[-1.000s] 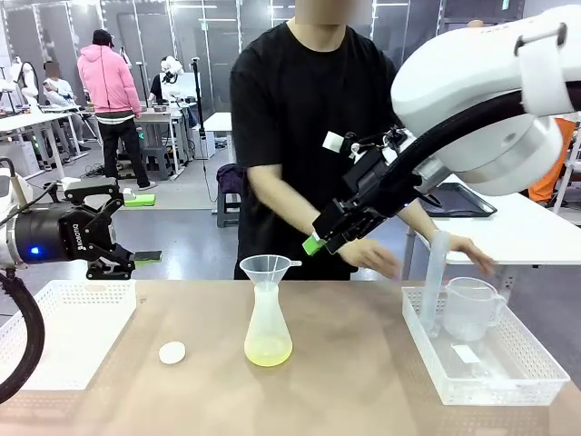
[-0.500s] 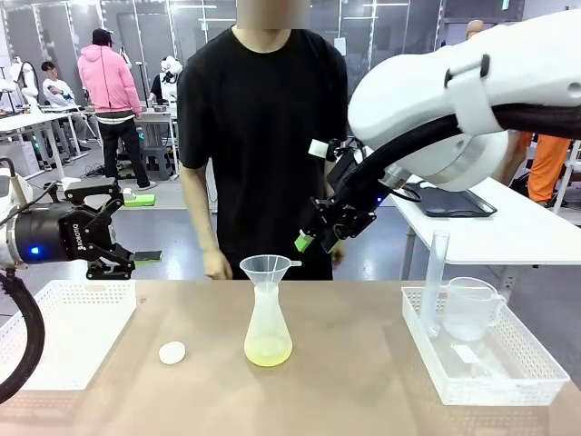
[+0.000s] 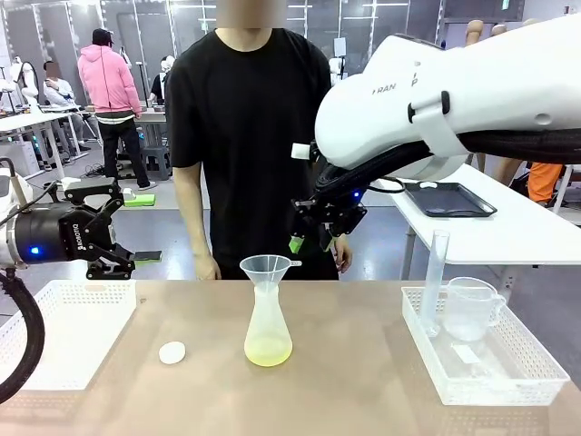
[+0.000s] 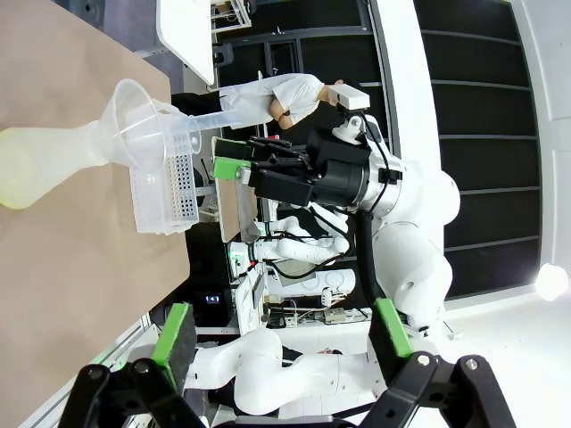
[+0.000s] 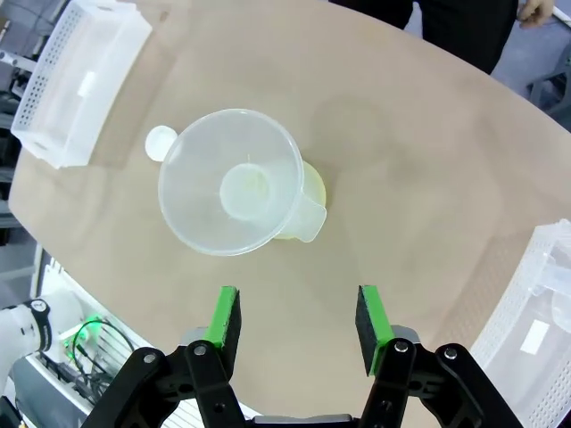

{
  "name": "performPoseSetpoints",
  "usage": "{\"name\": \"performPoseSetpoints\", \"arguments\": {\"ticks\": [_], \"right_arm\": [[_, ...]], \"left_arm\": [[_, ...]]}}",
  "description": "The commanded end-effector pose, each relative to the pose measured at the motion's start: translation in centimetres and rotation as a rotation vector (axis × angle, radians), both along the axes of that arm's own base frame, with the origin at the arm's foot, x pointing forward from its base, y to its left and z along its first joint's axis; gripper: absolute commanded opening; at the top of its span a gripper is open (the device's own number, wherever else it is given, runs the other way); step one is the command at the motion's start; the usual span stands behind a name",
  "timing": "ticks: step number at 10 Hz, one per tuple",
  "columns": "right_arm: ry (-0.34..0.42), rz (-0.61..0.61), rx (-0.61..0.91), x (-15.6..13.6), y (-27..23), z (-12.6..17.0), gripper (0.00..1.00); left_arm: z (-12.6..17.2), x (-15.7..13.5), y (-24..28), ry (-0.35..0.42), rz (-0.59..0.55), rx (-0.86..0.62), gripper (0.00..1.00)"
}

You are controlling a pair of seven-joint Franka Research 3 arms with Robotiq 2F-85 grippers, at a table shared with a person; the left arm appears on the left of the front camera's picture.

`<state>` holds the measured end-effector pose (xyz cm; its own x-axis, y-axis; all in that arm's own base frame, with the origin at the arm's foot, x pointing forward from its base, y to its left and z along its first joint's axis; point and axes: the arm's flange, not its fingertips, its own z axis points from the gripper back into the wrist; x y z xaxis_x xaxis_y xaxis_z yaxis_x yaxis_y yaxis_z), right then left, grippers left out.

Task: Prepare the solutions needed for the experiment.
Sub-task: Once the solution is in the Big flask , pick up the Plastic Funnel and place it back into the right Organizing basket.

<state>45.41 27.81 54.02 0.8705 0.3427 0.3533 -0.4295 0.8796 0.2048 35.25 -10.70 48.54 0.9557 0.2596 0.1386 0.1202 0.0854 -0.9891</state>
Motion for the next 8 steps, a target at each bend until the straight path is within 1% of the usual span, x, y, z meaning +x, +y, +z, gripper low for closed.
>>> {"name": "performPoseSetpoints", "arguments": {"ticks": [1, 4, 6, 7, 8], "right_arm": [[-0.008, 0.010, 0.021, -0.2, -0.5, 0.1, 0.66], [-0.008, 0.010, 0.021, -0.2, -0.5, 0.1, 0.66], [0.003, 0.002, -0.010, -0.3, 1.0, 0.1, 0.66], [0.015, -0.102, -0.033, 0.0, 1.9, -0.5, 0.66], [0.033, -0.173, -0.045, 0.1, 3.0, -1.2, 0.66]], "left_arm": [[0.2, -0.2, -0.3, 0.013, 0.005, -0.030, 1.00], [0.2, -0.2, -0.3, 0.013, 0.005, -0.030, 1.00], [0.2, -0.2, -0.3, 0.013, 0.005, -0.030, 1.00], [0.2, -0.2, -0.3, 0.013, 0.005, -0.030, 1.00], [0.2, -0.2, -0.3, 0.013, 0.005, -0.030, 1.00]]}}
